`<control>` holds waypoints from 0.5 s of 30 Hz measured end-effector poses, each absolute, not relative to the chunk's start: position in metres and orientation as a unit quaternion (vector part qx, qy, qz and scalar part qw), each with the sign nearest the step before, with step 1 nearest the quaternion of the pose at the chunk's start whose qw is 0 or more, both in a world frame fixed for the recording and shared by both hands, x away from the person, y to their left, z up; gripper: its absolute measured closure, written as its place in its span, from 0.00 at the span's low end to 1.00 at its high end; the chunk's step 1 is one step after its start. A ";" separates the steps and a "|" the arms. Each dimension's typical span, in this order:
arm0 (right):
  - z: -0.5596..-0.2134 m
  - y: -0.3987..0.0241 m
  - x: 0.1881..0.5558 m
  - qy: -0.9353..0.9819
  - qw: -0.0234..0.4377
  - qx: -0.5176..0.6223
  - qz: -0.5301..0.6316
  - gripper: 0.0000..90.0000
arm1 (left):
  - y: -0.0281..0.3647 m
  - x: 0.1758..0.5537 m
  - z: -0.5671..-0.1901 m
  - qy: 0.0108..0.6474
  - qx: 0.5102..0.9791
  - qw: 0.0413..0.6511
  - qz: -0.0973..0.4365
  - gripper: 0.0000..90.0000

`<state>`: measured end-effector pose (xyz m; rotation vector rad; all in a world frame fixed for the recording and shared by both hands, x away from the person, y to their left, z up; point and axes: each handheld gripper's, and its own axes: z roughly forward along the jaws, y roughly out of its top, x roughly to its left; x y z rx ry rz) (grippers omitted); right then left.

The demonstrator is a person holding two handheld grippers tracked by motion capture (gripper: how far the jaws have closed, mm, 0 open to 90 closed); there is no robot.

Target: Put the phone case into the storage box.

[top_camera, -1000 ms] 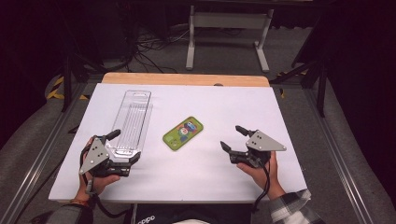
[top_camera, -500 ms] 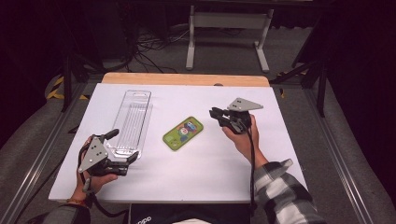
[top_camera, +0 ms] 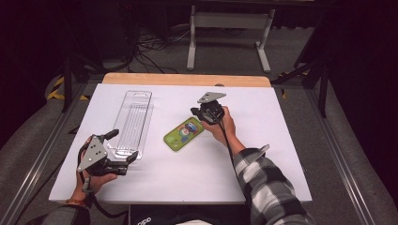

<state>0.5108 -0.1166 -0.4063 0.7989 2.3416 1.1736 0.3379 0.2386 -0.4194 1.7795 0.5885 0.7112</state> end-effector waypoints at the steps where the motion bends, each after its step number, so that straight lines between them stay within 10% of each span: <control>1: -0.413 -0.108 0.518 0.844 0.193 0.293 0.406 1.00 | 0.239 0.338 -0.420 0.248 0.748 0.541 0.296 0.05; 15: -0.443 -0.081 0.549 0.873 0.178 0.307 0.335 1.00 | 0.240 0.331 -0.422 0.248 0.750 0.538 0.294 0.05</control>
